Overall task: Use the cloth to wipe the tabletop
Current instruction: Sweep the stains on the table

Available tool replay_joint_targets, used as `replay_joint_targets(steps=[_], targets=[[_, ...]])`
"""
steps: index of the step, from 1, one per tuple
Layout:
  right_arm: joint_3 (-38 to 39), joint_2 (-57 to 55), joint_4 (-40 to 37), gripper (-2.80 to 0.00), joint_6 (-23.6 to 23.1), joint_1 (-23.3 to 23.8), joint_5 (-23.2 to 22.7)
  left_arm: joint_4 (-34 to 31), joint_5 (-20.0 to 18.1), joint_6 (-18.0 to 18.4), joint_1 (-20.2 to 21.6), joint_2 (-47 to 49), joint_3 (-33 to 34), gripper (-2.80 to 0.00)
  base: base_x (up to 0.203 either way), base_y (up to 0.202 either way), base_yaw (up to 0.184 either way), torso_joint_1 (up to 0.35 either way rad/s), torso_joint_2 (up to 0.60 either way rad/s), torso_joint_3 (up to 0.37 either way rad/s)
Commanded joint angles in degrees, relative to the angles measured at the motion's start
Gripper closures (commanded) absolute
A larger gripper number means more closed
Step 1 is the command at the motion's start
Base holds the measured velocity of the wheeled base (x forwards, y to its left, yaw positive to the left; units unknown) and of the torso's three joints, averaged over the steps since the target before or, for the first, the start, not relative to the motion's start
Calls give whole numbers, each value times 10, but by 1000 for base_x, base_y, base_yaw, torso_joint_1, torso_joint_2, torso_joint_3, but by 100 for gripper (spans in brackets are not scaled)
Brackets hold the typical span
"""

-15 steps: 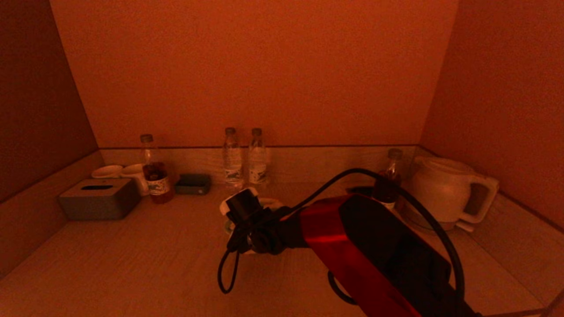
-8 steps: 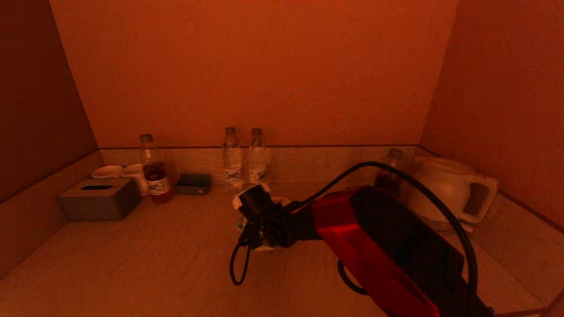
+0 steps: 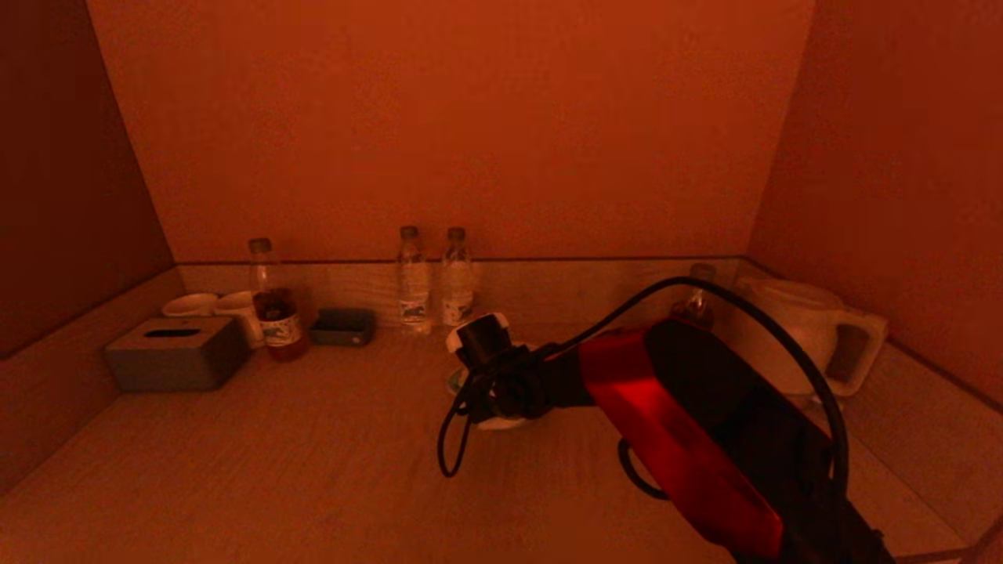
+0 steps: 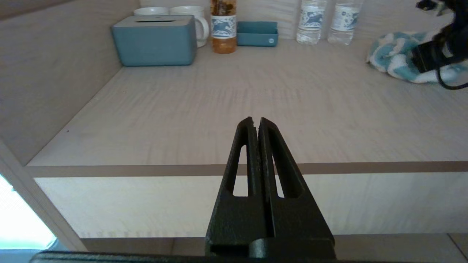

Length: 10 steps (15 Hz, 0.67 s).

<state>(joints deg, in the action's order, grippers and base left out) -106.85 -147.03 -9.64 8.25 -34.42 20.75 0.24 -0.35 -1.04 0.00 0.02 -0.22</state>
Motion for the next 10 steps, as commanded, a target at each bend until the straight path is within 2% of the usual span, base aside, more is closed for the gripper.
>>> replay_joint_targets(steps=[1,6,10], targets=[[5,9,1,0,26,16,1,0,0,0,0,0,0,0,0,0,0,0,0,0],[52,48,1,0,60,57,-3,0,0,0,-1,0,0,0,0,0,0,0,0,0],[72,62,5,0,68,64,-5,0,0,0,0,0,0,0,0,0,0,0,0,0]])
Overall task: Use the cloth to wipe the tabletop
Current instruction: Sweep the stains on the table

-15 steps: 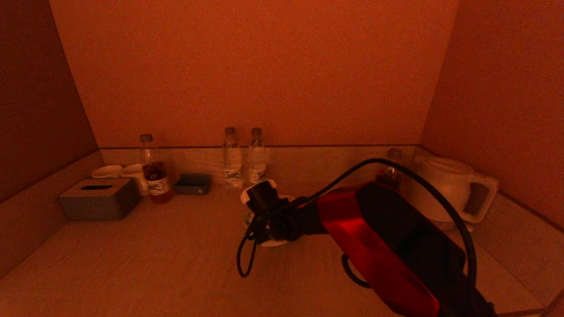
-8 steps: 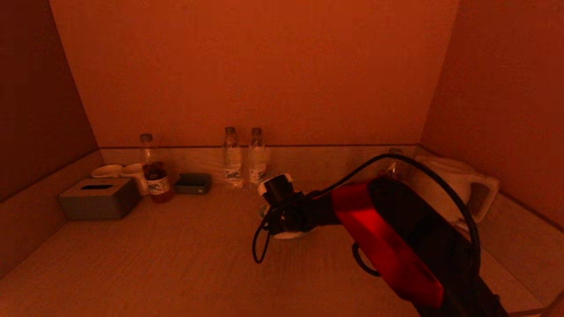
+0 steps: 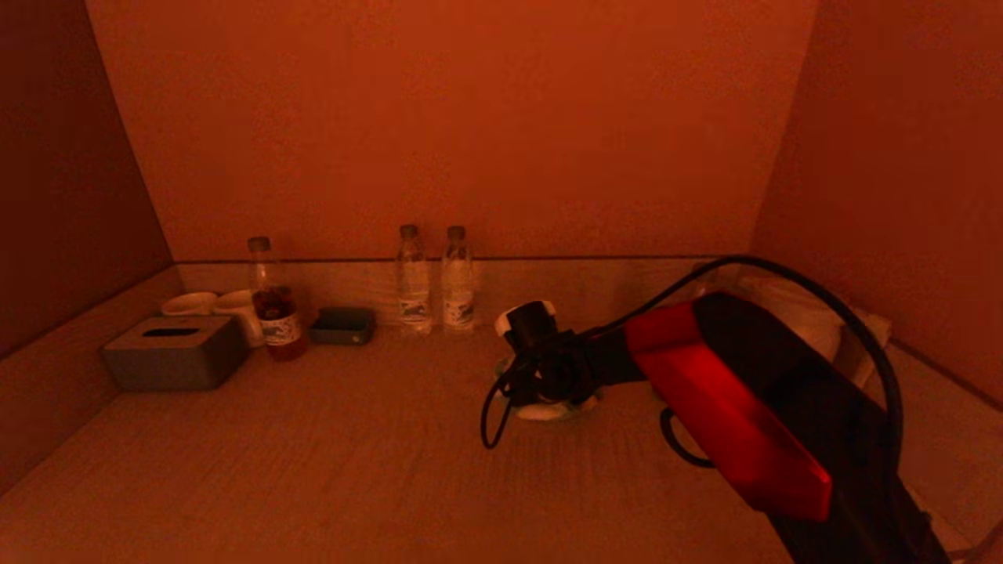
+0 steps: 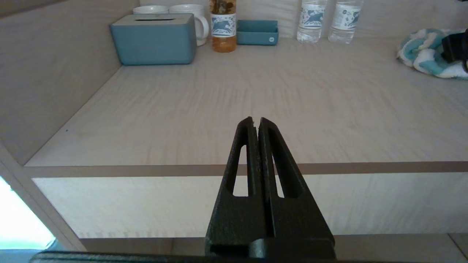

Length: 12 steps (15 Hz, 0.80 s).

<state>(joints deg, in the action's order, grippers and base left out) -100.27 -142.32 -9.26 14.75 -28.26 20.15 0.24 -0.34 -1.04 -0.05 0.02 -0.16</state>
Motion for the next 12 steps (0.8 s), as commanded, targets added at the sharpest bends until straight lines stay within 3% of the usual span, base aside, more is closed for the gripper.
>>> replay_joint_targets(steps=[1,3,5,12], targets=[[41,30,5,0,8,8,0,0,0,0,0,0,0,0,0,0,0,0,0,0],[109,66,33,0,14,16,-4,0,0,0,0,0,0,0,0,0,0,0,0,0],[112,69,39,0,15,17,-5,0,0,0,0,0,0,0,0,0,0,0,0,0],[8,2,36,0,22,51,1,0,0,0,0,0,0,0,0,0,0,0,0,0]])
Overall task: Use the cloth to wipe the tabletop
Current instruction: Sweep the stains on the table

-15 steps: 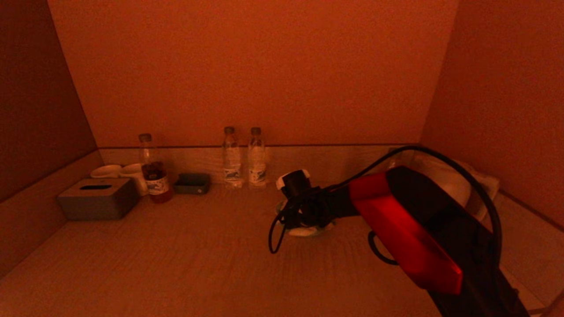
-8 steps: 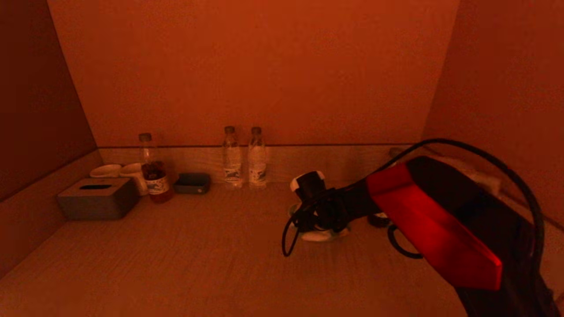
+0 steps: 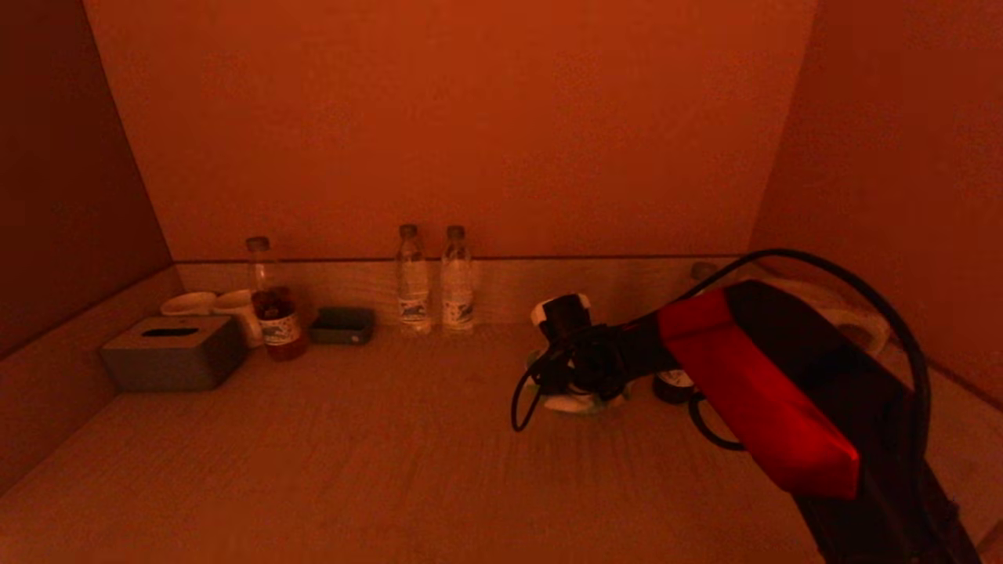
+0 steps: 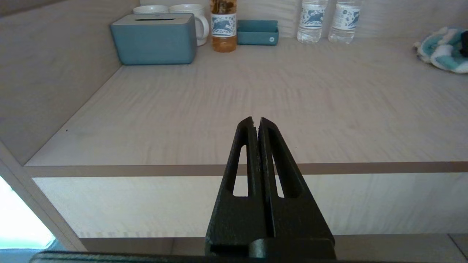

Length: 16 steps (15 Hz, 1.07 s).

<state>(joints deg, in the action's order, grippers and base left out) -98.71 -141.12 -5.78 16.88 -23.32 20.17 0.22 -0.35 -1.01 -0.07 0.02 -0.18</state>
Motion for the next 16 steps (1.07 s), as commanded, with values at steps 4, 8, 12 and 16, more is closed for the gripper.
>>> replay_joint_targets(steps=[4,8,12,16], targets=[[-57,-36,0,0,-4,3,0,0,0,0,1,0,0,0,0,0,0,0,0,0],[-89,-46,-13,0,-5,-5,0,0,0,0,1,0,0,0,0,0,0,0,0,0],[-119,-57,-26,0,-13,-36,1,0,0,0,1,0,0,0,0,0,0,0,0,0],[-119,-58,-24,0,-38,-79,2,0,0,0,1,0,0,0,0,0,0,0,0,0]])
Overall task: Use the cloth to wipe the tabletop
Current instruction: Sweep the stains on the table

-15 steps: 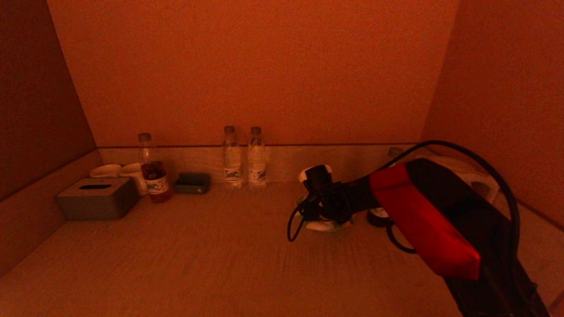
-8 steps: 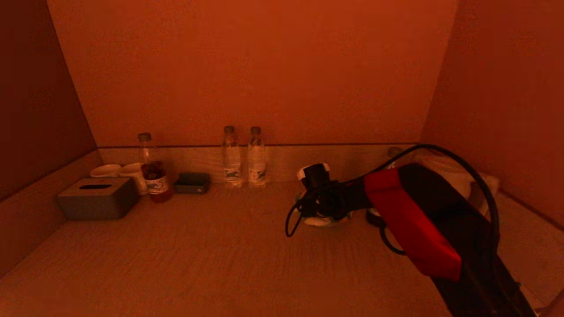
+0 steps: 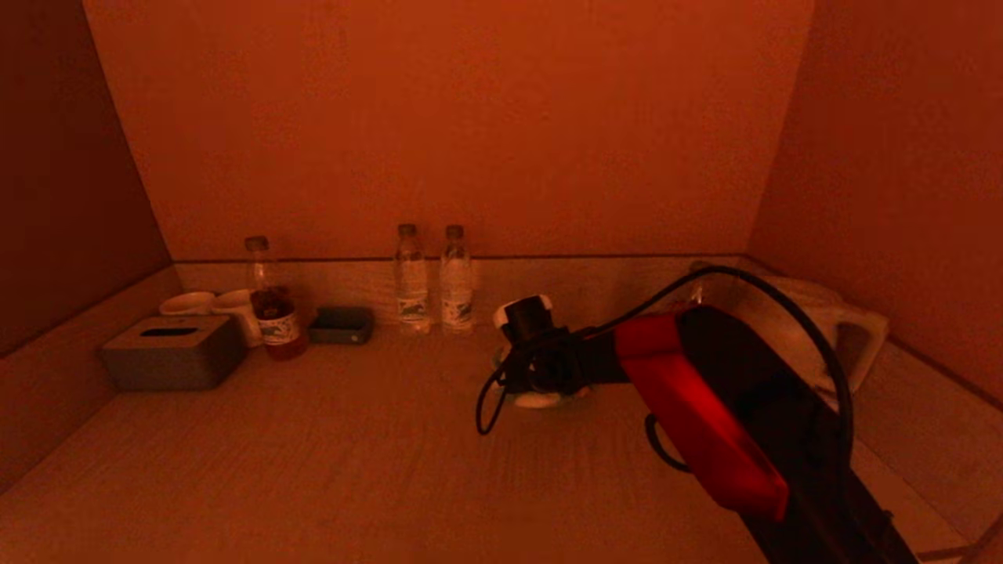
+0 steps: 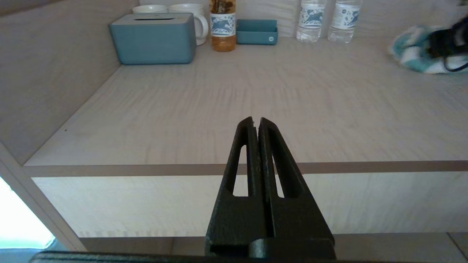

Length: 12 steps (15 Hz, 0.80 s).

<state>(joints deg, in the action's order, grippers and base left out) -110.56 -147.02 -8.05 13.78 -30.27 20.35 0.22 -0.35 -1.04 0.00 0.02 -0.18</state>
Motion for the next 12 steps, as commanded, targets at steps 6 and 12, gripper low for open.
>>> replay_joint_targets(steps=[6,12], targets=[[0,1,11,0,-42,-92,1,0,0,0,0,0,0,0,0,0,0,0,0,0],[1,2,13,0,-46,-189,9,0,0,0,-1,0,0,0,0,0,0,0,0,0]])
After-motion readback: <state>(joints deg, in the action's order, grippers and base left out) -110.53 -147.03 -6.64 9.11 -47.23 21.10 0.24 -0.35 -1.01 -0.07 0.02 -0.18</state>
